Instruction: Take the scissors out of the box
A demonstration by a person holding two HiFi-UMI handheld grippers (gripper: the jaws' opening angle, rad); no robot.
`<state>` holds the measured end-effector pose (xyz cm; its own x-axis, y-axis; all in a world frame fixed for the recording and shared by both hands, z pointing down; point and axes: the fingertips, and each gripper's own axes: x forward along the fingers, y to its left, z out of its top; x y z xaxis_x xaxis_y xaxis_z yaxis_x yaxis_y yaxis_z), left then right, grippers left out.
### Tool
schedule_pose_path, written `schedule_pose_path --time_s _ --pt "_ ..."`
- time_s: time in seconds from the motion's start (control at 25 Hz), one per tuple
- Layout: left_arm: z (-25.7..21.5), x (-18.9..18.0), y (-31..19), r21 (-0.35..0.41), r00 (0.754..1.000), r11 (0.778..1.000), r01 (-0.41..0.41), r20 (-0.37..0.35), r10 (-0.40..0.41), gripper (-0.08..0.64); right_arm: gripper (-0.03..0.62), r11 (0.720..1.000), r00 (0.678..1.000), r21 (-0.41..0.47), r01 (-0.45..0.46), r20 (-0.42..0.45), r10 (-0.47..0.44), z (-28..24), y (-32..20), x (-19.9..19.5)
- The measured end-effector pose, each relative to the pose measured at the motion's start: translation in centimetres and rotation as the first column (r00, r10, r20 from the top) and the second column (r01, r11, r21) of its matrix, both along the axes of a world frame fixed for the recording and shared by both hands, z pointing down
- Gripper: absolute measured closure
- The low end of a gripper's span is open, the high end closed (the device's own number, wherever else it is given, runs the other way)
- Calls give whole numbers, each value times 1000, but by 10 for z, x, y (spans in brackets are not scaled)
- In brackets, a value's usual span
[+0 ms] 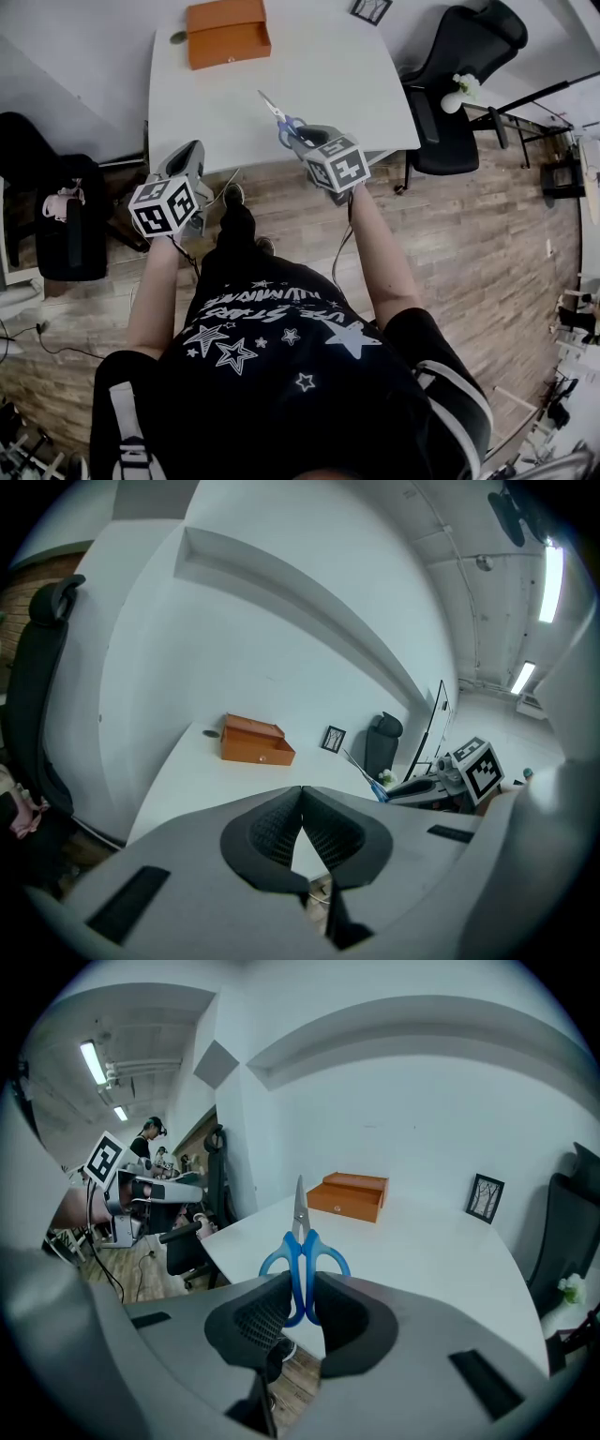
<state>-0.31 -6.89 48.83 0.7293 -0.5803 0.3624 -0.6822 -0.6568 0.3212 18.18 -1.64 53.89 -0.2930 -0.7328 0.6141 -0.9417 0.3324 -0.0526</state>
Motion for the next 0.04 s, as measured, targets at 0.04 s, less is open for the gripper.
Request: schedule_pose_path --time_s 0.04 --pt "1 0 0 -1 1000 1000 1 1 -1 541 494 1000 1000 1 -3 3 3 1 1 0"
